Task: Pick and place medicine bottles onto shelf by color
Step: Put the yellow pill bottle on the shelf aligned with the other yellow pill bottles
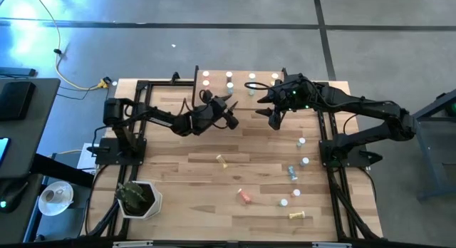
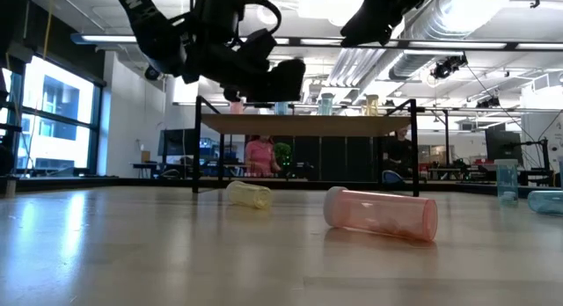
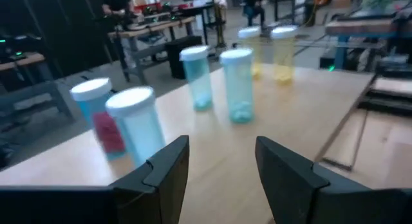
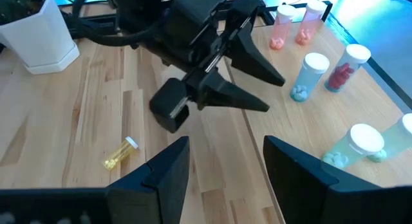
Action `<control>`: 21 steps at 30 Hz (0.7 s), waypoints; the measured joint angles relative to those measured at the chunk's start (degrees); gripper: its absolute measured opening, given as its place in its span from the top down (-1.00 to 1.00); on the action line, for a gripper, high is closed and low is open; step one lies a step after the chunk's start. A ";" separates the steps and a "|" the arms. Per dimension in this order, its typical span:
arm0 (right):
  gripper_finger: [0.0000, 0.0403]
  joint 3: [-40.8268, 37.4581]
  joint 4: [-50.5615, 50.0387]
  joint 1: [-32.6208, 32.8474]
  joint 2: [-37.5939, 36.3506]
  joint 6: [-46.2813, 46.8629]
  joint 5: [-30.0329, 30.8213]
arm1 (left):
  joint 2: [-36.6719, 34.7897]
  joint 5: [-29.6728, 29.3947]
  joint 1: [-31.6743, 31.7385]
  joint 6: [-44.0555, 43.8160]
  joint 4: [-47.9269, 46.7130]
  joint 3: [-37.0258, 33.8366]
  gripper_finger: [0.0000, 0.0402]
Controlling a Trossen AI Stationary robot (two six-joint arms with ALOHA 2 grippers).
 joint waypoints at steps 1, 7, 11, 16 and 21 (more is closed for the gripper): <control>0.06 0.00 0.00 0.00 0.00 -0.05 0.00 | 0.00 0.13 -0.02 -0.43 0.08 0.02 0.15; 0.06 0.00 0.00 0.02 -0.02 -0.98 0.69 | 0.09 0.92 0.36 -1.15 -0.64 1.11 0.15; 0.06 0.00 -0.02 0.00 -0.02 -1.04 3.86 | -0.11 3.53 -0.54 3.02 -2.40 1.92 0.15; 0.06 0.00 -0.44 0.00 -0.04 0.63 4.92 | -8.38 1.96 -2.03 5.65 -11.65 1.84 0.15; 0.06 0.00 -0.51 0.00 -0.07 3.63 4.90 | -18.32 6.23 -2.28 7.39 -24.85 1.61 0.15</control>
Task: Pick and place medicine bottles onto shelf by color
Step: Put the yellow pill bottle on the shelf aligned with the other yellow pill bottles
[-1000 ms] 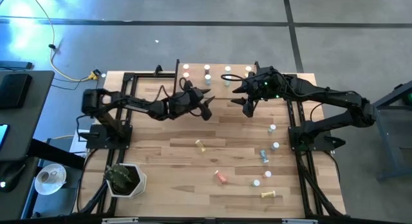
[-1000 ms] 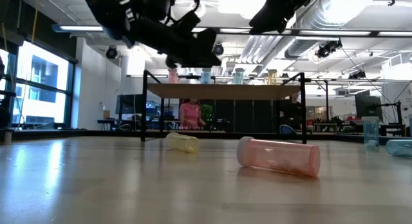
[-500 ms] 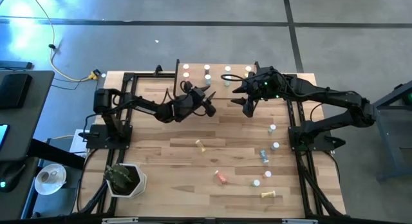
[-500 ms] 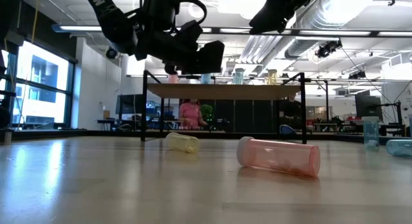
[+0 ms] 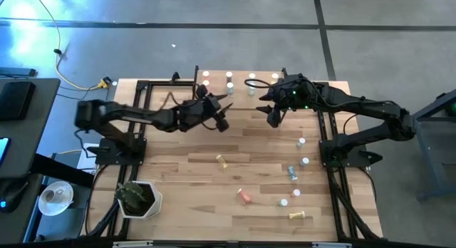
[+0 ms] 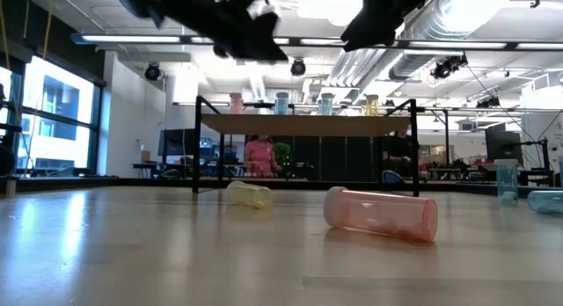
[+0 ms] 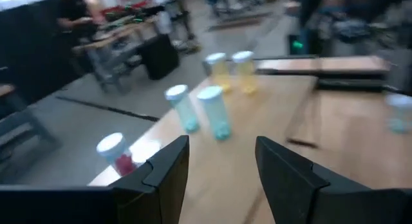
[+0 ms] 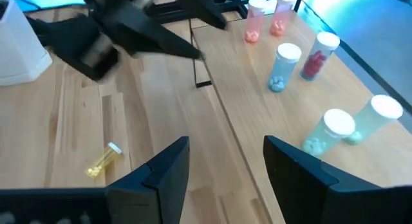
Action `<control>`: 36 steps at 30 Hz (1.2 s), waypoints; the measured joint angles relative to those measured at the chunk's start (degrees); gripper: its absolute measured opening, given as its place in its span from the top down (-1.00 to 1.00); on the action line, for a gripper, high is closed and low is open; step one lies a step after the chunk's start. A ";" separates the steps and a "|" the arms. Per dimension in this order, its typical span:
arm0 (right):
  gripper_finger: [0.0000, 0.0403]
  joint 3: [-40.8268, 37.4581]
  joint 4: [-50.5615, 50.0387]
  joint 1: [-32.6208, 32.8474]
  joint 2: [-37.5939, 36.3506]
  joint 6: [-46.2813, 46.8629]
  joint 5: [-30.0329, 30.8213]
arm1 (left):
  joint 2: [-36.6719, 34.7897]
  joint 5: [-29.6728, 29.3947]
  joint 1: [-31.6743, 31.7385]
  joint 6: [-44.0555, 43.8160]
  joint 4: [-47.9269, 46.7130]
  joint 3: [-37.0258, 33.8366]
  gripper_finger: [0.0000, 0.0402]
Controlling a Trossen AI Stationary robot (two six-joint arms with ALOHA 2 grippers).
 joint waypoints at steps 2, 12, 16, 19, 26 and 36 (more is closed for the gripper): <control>0.06 0.00 -0.02 0.03 -0.07 1.13 0.00 | -3.63 3.25 -0.08 1.67 -3.46 0.09 0.15; 0.06 0.00 -2.03 1.10 -1.55 5.84 5.52 | -17.13 16.84 2.06 5.07 -23.76 0.04 0.15; 0.06 -0.28 -5.63 2.08 -1.55 4.45 8.37 | -19.65 20.30 2.83 2.00 -28.74 0.02 0.15; 0.06 -2.77 -6.49 2.85 -1.72 4.33 8.49 | -19.91 21.19 2.88 -0.38 -30.41 0.02 0.15; 0.06 -12.05 -2.52 6.29 -5.64 6.89 7.33 | -20.02 25.67 2.87 -3.90 -31.96 0.02 0.15; 0.06 -20.16 -1.95 13.33 -13.74 23.49 7.00 | -20.02 28.43 2.84 -5.89 -31.92 0.02 0.15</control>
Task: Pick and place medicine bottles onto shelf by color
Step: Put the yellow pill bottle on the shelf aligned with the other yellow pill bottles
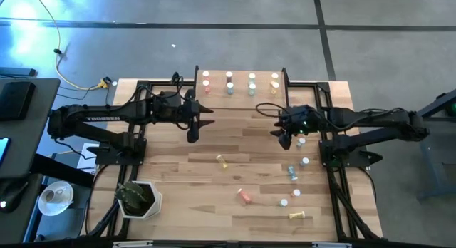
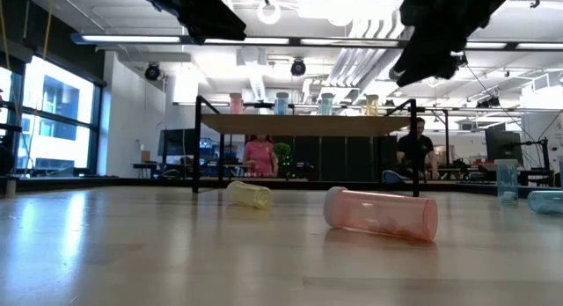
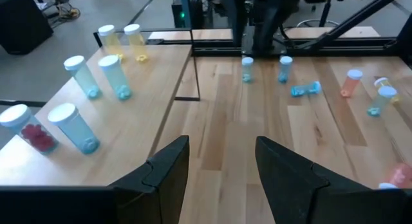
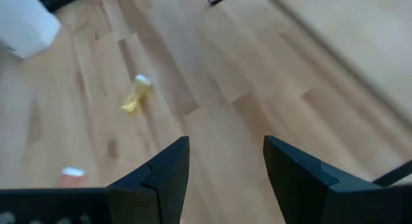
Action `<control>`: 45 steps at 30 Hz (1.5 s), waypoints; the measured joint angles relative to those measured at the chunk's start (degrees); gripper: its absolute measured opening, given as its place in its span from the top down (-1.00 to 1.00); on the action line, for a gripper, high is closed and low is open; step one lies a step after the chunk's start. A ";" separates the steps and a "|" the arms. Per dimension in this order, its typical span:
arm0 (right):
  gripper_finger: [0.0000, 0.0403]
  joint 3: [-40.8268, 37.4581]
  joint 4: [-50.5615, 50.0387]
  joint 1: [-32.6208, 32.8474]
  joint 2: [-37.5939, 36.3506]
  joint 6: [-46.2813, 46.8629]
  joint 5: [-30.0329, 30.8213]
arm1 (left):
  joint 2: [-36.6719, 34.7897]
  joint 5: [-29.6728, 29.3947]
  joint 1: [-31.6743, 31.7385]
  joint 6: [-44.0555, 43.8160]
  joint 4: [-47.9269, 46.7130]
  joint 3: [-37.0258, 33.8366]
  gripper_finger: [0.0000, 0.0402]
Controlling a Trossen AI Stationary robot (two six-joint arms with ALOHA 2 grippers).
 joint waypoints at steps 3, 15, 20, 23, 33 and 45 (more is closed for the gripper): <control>0.06 -1.05 -0.11 3.25 -1.13 5.48 -0.02 | 0.00 -0.01 0.00 0.03 0.00 0.00 0.15; 0.06 -1.33 7.01 23.94 -1.19 23.69 12.98 | 0.00 -0.01 0.02 -2.83 -1.47 0.00 0.15; 0.06 -1.33 10.98 29.18 -0.70 26.60 22.04 | 0.02 -0.01 0.02 -2.82 -5.29 0.00 0.15; 0.06 -1.33 17.08 29.45 1.05 23.53 23.42 | 0.04 0.00 -0.03 -3.02 -6.03 0.00 0.15; 0.06 -1.33 35.30 24.67 8.37 8.06 22.56 | -5.18 -0.03 -0.61 -0.16 -9.08 -0.02 0.15; 0.06 -1.30 52.65 17.15 17.31 0.29 8.36 | -8.15 -0.03 -0.66 0.51 -15.77 -0.02 0.15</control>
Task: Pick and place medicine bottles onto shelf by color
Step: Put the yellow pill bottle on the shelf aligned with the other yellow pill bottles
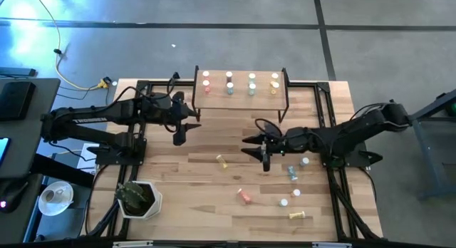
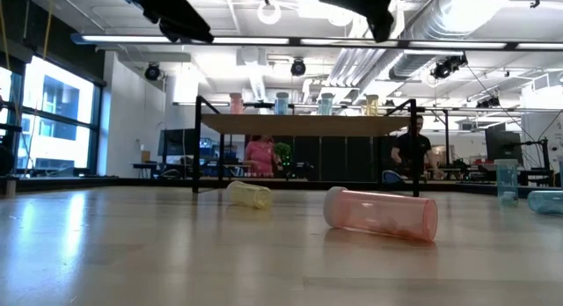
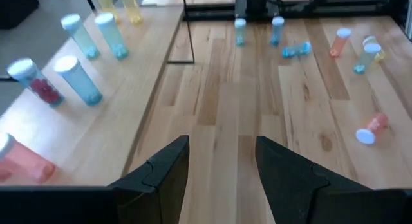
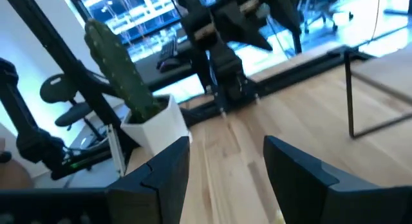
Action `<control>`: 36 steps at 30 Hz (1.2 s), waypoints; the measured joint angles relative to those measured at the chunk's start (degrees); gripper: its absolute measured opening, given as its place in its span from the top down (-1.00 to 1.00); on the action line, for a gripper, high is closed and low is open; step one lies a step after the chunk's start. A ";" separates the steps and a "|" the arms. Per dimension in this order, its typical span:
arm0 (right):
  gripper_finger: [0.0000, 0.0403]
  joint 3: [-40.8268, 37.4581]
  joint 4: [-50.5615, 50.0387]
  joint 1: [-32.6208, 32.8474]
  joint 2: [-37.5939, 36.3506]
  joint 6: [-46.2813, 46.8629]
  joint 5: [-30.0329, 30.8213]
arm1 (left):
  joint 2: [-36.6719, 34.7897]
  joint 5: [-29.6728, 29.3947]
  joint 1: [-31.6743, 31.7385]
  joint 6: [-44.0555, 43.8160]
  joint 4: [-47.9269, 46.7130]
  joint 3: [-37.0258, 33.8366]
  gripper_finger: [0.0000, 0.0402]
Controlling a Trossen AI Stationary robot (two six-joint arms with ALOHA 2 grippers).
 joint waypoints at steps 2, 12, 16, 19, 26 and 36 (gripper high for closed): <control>0.06 0.00 2.03 -0.47 0.94 -1.24 -0.13 | 0.07 0.02 0.00 -0.31 -1.03 -0.01 0.15; 0.06 10.31 -5.08 -2.48 7.48 -8.57 -3.02 | -2.01 1.49 -0.04 -5.24 7.28 -9.02 0.15; 0.06 16.30 -13.48 -2.62 11.32 -12.98 -2.58 | -2.01 1.70 -0.04 -4.84 8.66 -9.70 0.15; 0.06 19.61 -19.96 -3.35 14.40 -11.30 0.28 | -2.01 1.51 -0.04 -4.20 8.64 -9.73 0.15; 0.04 26.37 -29.03 -5.26 22.25 -5.85 -2.16 | -2.01 -1.95 0.87 -2.74 8.62 -9.73 0.15; -0.18 29.81 -34.13 -5.60 29.98 -0.06 -8.83 | -2.01 -4.20 0.84 -3.26 8.58 -9.73 0.15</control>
